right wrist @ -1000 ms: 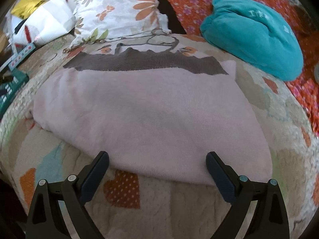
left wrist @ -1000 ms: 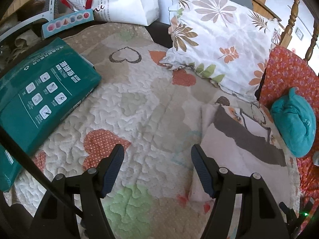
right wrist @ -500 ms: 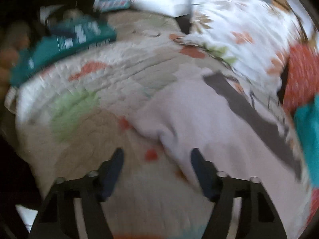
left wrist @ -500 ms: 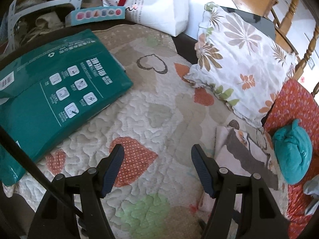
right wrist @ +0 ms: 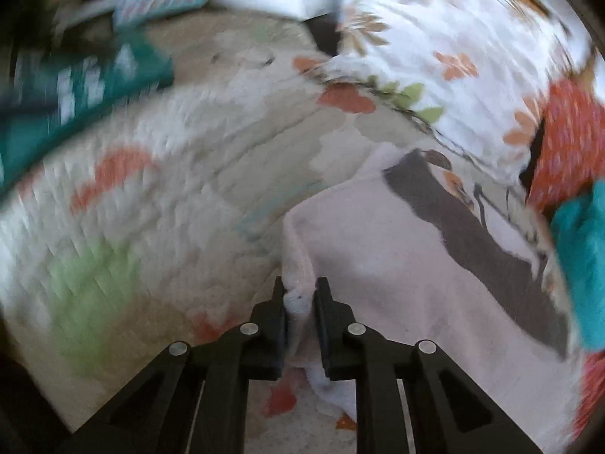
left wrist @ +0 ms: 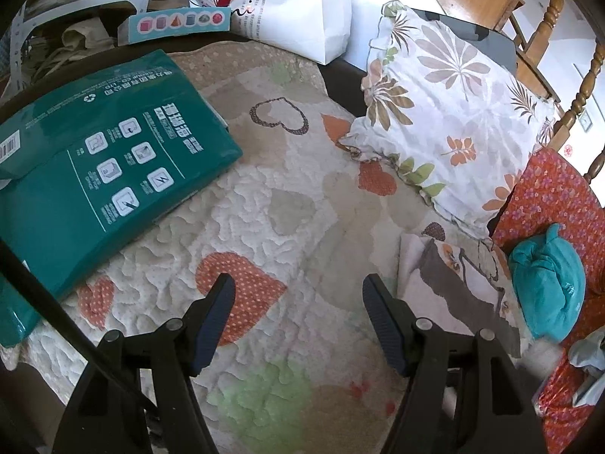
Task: Fold small clothes
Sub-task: 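Grasp the sweater's side edge with the right tool and fold it lengthwise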
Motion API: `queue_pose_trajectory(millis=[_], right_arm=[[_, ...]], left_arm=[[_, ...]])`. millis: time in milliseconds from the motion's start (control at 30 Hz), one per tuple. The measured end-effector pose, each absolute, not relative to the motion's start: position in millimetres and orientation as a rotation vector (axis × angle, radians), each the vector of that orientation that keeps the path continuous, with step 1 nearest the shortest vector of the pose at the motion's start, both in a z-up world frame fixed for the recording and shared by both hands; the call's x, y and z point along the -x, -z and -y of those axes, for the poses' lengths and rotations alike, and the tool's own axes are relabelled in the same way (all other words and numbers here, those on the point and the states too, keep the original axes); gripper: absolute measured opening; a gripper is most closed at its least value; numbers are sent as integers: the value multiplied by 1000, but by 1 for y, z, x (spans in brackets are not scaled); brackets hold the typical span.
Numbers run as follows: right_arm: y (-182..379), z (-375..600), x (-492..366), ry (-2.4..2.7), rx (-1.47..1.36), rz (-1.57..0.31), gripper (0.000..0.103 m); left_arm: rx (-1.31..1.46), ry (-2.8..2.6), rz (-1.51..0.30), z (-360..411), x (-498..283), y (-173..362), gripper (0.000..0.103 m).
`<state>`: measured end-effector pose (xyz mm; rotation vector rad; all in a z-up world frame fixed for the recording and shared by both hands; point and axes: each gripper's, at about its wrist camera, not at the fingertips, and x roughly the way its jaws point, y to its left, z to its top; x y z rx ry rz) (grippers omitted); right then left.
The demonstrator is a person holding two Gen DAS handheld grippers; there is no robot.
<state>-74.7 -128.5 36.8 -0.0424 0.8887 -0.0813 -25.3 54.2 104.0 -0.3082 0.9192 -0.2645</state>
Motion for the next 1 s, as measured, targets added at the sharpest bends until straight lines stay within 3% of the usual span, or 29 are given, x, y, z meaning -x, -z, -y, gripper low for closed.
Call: queue_pose_trajectory(millis=[200, 233, 333, 567, 767, 900, 967, 1000], right_arm=[[-96, 264, 137, 153, -386, -721, 12], [-101, 302, 165, 191, -480, -683, 6], [-95, 374, 235, 294, -628, -633, 6], [-14, 450, 354, 561, -763, -749, 6], [-21, 429, 350, 503, -619, -809, 8], [-47, 432, 361, 550, -571, -748, 24], [-62, 444, 360, 561, -552, -708, 40], [-67, 451, 353, 555, -546, -698, 43]], left_arm=[[221, 337, -915, -6, 39, -107, 69], [204, 359, -919, 5, 42, -107, 69], [161, 442, -946, 42, 53, -103, 69], [-4, 640, -981, 144, 95, -89, 69], [-106, 737, -993, 194, 129, -73, 69], [-146, 776, -1015, 214, 142, -60, 69], [-149, 796, -1018, 224, 144, -56, 69], [-151, 805, -1016, 227, 146, -55, 69]])
